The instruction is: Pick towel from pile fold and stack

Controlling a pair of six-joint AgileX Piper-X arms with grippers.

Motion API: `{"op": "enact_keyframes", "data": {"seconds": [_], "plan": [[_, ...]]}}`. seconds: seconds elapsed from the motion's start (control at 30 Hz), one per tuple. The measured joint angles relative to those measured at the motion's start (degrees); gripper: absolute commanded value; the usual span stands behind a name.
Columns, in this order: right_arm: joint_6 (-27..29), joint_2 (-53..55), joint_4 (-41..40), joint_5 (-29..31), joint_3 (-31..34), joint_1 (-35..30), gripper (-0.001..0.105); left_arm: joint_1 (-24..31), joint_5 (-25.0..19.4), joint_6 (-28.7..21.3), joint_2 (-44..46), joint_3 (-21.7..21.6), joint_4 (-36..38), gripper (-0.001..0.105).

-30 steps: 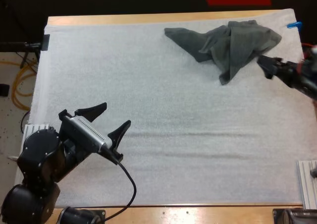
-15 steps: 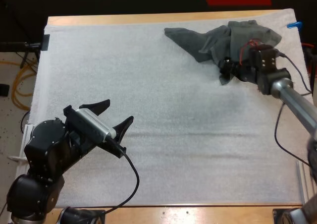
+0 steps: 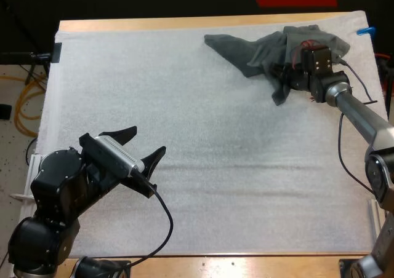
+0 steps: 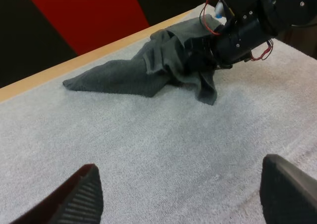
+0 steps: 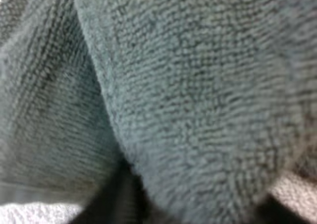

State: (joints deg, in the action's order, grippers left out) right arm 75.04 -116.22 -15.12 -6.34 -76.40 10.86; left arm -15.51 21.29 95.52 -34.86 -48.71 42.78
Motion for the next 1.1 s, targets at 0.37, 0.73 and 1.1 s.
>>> {"op": "enact_keyframes", "data": {"seconds": [0.37, 0.73, 1.1], "plan": [[13.15, 12.22, -2.73, -3.81, 0.0, 0.0, 0.001, 0.0, 0.0, 0.0, 0.0, 0.0, 0.08, 0.065], [20.77, 38.59, -9.13, -3.69, -0.39, 0.0, 0.001, 0.0, 1.75, 2.87, 0.0, 0.0, 0.38, 0.065], [16.61, 43.79, -25.34, -3.64, 3.91, 9.78, 0.001, 0.0, 6.64, 2.83, 0.0, -0.15, 12.07, 0.065]]}}
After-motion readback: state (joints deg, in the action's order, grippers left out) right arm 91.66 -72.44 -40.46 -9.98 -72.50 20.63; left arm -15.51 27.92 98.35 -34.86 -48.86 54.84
